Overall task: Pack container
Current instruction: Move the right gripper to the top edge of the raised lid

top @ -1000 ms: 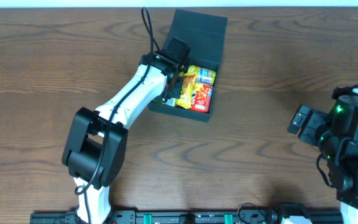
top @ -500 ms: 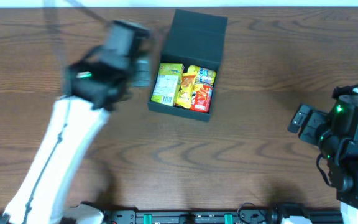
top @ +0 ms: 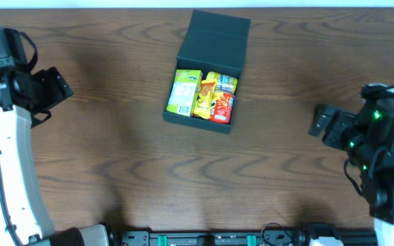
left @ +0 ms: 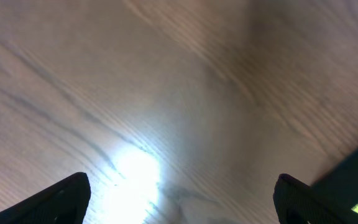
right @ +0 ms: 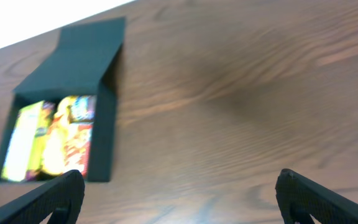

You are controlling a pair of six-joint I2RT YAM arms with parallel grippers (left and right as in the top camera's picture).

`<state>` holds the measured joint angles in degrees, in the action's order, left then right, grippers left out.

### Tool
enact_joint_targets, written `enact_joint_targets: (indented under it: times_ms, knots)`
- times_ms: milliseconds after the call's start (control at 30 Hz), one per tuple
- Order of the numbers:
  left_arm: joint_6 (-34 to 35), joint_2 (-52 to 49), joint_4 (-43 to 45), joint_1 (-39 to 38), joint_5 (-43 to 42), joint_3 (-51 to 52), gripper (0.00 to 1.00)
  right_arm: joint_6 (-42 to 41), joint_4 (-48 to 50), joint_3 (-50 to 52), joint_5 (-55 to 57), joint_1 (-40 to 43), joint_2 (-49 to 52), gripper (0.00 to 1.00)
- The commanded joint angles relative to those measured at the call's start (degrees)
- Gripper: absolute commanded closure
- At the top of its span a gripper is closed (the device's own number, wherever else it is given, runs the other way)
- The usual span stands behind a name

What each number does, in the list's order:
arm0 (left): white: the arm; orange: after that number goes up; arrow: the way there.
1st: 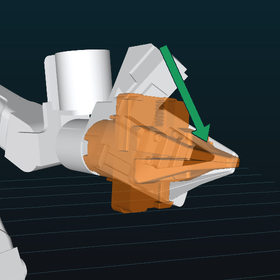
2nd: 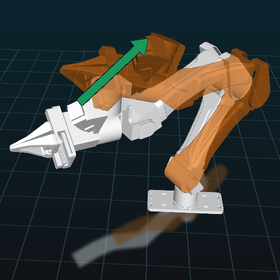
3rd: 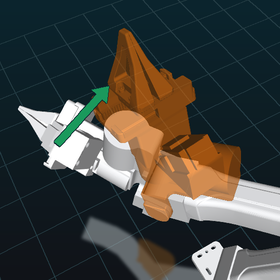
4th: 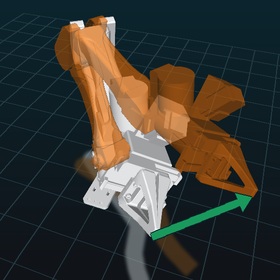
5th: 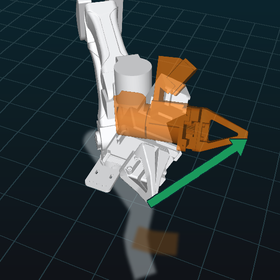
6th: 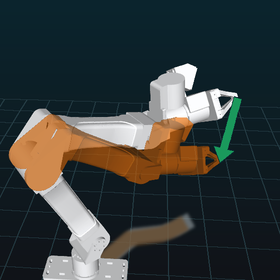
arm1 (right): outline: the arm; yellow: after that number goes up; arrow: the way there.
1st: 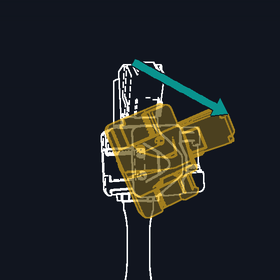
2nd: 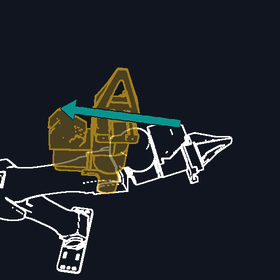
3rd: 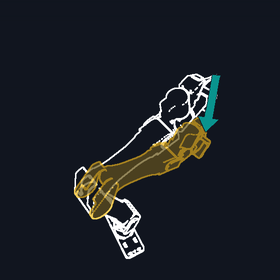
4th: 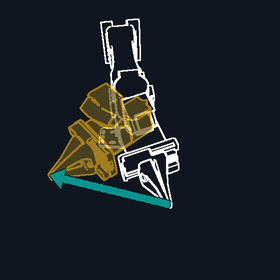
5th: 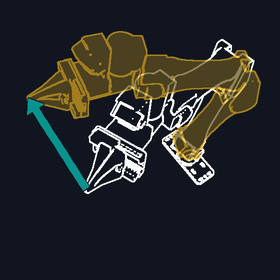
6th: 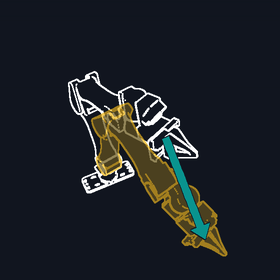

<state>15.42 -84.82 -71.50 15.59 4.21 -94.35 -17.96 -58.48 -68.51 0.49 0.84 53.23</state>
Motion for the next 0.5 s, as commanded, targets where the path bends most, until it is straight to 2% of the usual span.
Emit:
enact_joint_targets:
  times_ms: [0,167,267,300,400,467]
  knots:
    - [0.0,-2.2,-0.5,0.9,-1.7,0.2,0.05,-5.4,0.8,-0.1,-6.1,-2.1,6.3,0.01]
    - [0.0,-3.2,-0.5,0.9,-1.7,0.2,0.05,-10.6,2.5,-6.6,-7.6,-8.0,20.4,0.01]
    - [0.0,-3.3,-0.5,0.9,-1.7,0.2,0.05,-12.7,0.1,-16.4,-7.6,-11.8,30.1,0.01]
    - [0.0,-3.3,-0.5,0.9,-1.7,0.2,0.05,-12.9,-1.7,-22.6,-7.8,-13.4,35.3,0.01]
    - [0.0,-3.3,-0.5,0.9,-1.7,0.2,0.05,-11.2,-2.3,-31.3,-11.8,-14.4,44.2,0.01]
    - [0.0,-3.3,-0.5,0.9,-1.7,0.2,0.05,-7.5,1.6,-33.2,-18.5,-14.4,48.4,0.01]
